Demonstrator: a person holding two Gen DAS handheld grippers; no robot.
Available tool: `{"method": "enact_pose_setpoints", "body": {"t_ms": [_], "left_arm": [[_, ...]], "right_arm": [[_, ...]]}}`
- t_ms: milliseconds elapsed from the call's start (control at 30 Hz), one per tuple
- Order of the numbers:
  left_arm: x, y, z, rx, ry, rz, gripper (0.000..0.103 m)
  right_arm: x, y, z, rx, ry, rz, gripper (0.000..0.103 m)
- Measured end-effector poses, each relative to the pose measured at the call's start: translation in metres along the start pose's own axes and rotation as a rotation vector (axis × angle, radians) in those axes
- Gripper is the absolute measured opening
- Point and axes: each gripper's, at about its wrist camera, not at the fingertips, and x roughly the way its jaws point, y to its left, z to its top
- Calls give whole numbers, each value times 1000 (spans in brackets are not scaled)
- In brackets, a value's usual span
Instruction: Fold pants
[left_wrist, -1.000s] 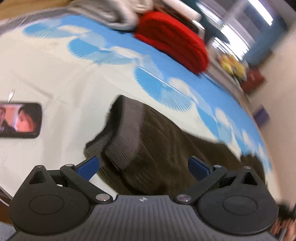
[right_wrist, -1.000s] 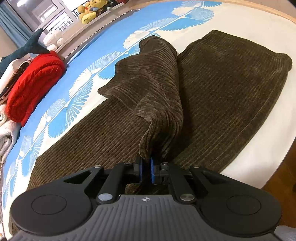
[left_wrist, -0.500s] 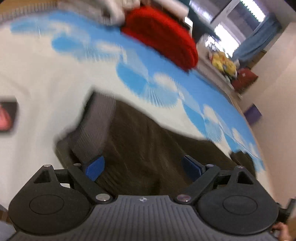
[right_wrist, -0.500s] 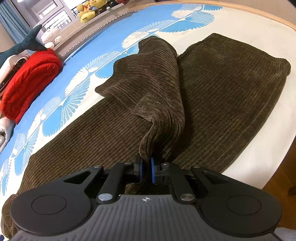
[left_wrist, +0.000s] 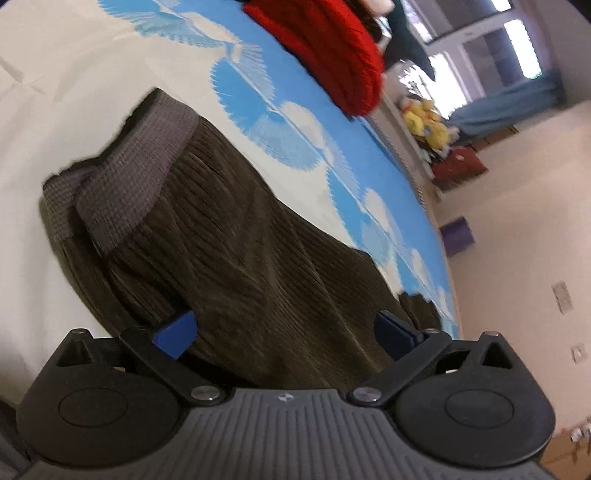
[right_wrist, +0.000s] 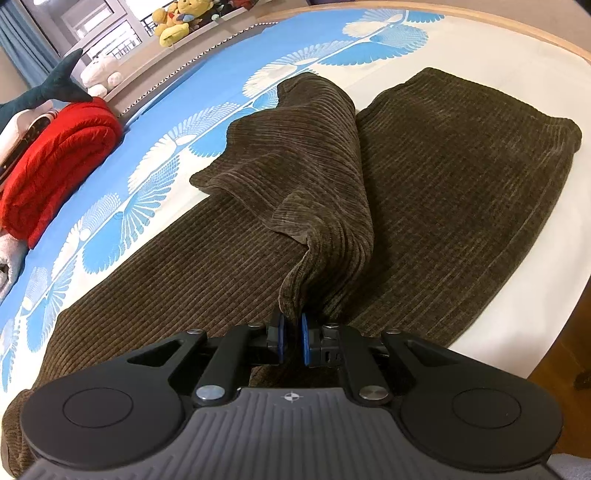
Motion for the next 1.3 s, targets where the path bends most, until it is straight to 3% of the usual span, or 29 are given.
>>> {"method": "enact_pose_setpoints", "body": {"t_ms": [100, 167, 267, 400, 500, 667, 733, 833, 933, 1000, 1067, 1133, 1233, 1300], "left_arm": [[0, 0, -11, -12, 61, -117, 102], [10, 3, -16, -46, 104, -156, 102], [25, 12, -14, -116, 136, -167, 102], [29, 18, -7, -167, 109, -195, 102], [28, 14, -4, -149, 82, -181, 102], [44, 23, -17, -165, 146, -38, 101], [41, 26, -12, -165, 100, -11, 99], [19, 25, 2, -135, -60, 18, 97], [10, 33, 12, -194, -131, 57, 97], [11, 39, 17, -223, -150, 157, 89], [14, 37, 24, -196, -135, 238, 40], [8, 17, 34, -90, -159, 296, 11], [-18, -17, 53, -41, -208, 242, 9], [-32, -31, 55, -18, -212, 251, 9]], "right_arm": [[0, -3, 1, 8, 6, 9, 11], [0, -4, 1, 12, 9, 12, 11], [0, -3, 1, 17, 7, 11, 11], [-2, 1, 0, 13, -5, 15, 11], [-2, -2, 1, 23, -3, 26, 11], [-5, -10, 3, 46, 3, 46, 11], [-6, -13, 4, 51, 0, 56, 11], [-10, -15, 4, 70, -20, 73, 11], [-20, -19, 6, 107, -79, 99, 11], [-23, -21, 8, 121, -101, 109, 11], [-19, -21, 8, 125, -85, 100, 11], [-17, -18, 8, 107, -82, 97, 9], [-25, -7, 9, 37, -151, 94, 8], [-31, -5, 8, 30, -197, 99, 8]]}}
